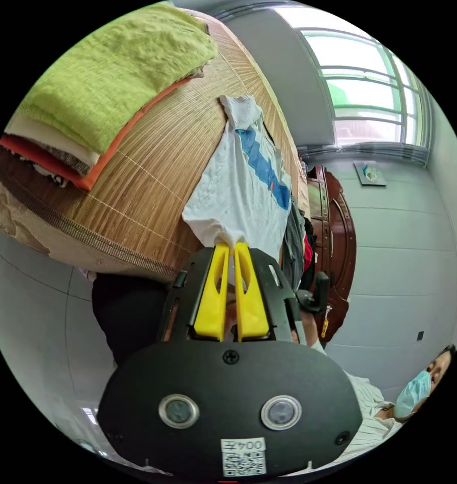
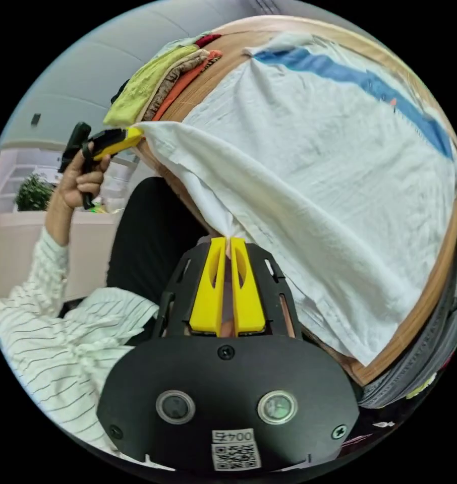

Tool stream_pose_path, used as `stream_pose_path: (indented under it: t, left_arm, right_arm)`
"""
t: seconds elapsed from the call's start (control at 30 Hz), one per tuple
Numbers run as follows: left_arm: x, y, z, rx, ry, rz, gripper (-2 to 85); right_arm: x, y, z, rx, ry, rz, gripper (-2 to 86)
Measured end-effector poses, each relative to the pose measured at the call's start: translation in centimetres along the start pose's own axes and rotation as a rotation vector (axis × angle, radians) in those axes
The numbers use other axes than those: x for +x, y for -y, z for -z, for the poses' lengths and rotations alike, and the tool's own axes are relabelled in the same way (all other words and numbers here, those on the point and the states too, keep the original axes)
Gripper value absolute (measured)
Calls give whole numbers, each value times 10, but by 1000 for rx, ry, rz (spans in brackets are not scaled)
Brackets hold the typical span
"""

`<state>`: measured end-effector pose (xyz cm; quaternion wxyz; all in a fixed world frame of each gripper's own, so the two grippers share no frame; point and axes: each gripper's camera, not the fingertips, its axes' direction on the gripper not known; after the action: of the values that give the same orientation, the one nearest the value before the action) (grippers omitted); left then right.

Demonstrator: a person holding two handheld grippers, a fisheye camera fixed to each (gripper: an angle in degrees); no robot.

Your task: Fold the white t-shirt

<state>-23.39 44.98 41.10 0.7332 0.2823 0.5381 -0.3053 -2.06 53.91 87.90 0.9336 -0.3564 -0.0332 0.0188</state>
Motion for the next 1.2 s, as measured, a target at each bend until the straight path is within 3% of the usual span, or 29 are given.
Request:
stream_pose_path:
  t: [0.1,0.23,0.37,0.5,0.6,0.7,0.93,1.2]
  left_arm:
    - [1,1,0,-60,98,-39,24]
    - [-9,-4,-3,-119,200,-56,26]
    - [-23,-15,-2,-168,226,-71,24]
    - [-34,-32,14,-126,270,-45,24]
    - [-32,-54,30,-35,204,-53,22]
    - [-31,-78,33,16,99,-41,18]
    - [-24,-122,18,110,-116,3,7]
    - [-16,-146,21,115,-87,-18,2]
  right_arm:
    - [42,-7,6,-3,299,-101,48]
    - [54,-35,8,133,401,-121,77]
    - [35,-89,2,192,278,-99,84]
    - [24,-165,21,368,-120,-243,68]
    - [14,-207,31,459,-432,-285,59]
    - [23,-228,43,530,-330,-336,68]
    - [19,-214,25,361,-524,-373,94]
    - [-8,-196,21,395,-590,-345,63]
